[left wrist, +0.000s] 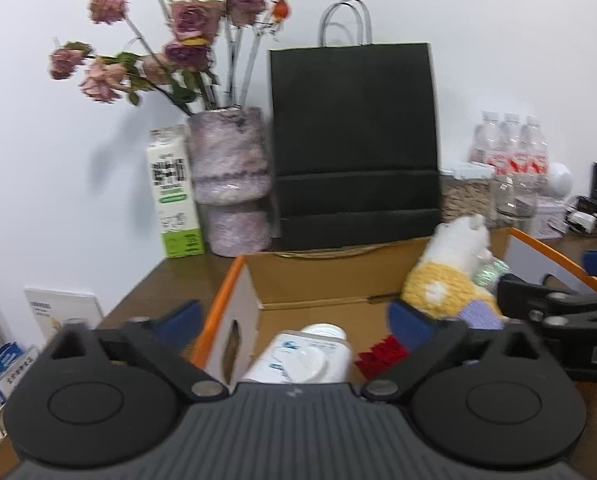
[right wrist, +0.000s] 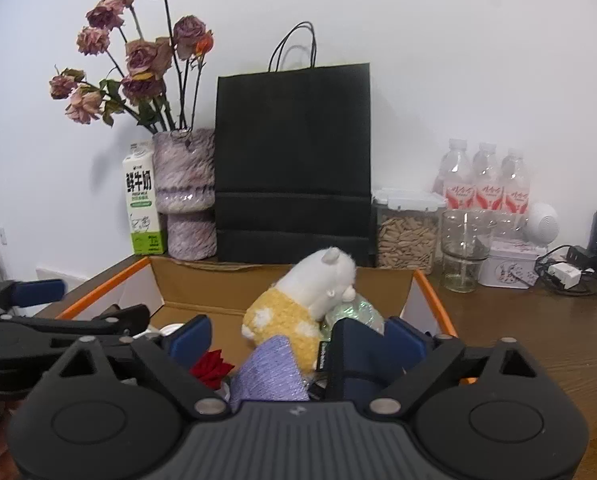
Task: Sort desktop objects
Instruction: 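Carry both white caps into the box and open both tools, then lift both open tools out of the box toward the table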
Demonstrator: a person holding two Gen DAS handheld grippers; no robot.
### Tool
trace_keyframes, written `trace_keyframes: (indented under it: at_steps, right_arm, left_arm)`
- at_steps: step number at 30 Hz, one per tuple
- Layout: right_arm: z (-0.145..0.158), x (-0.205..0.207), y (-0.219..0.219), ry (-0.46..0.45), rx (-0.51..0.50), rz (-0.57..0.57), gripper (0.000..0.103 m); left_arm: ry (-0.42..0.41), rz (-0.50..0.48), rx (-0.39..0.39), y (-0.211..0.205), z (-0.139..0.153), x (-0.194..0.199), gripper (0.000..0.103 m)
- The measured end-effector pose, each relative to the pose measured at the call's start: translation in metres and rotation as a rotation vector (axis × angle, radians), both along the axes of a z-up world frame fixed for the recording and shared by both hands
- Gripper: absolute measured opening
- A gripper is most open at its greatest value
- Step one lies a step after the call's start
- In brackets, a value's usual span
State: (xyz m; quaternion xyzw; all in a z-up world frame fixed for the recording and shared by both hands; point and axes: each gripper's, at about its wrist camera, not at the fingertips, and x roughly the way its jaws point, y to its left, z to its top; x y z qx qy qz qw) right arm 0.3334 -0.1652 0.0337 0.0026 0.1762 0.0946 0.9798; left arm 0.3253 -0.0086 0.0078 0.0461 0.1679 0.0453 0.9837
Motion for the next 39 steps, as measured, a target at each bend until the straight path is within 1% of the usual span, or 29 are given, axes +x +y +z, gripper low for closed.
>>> trace_keyframes:
  at_steps: [1,4,20,27,33,39]
  right_arm:
    - [0.000,0.000,-0.001,0.001,0.003,-0.004,0.103]
    - [0.000,0.000,-0.002,0.004,0.004,-0.008,0.103]
    - [-0.001,-0.014,-0.001,-0.014,-0.018,0.000,0.103]
    - [0.001,-0.026,-0.002,-0.038,-0.031,0.001,0.103]
    - [0.000,-0.043,-0.001,-0.051,-0.049,0.012,0.103]
    - [-0.005,-0.062,0.000,-0.042,-0.070,0.037,0.103]
  left_arm:
    - [-0.004,-0.004,-0.009,0.002,0.000,0.000,0.103]
    - [-0.001,-0.013,-0.027,0.005,0.001,-0.002,0.103]
    - [-0.036,-0.013,-0.003,0.001,0.001,-0.014,0.103]
    - [-0.077,-0.008,-0.016,0.006,0.003,-0.030,0.103]
    - [-0.094,-0.021,-0.016,0.010,0.003,-0.048,0.103]
    - [-0.064,-0.039,-0.017,0.017,-0.003,-0.067,0.103]
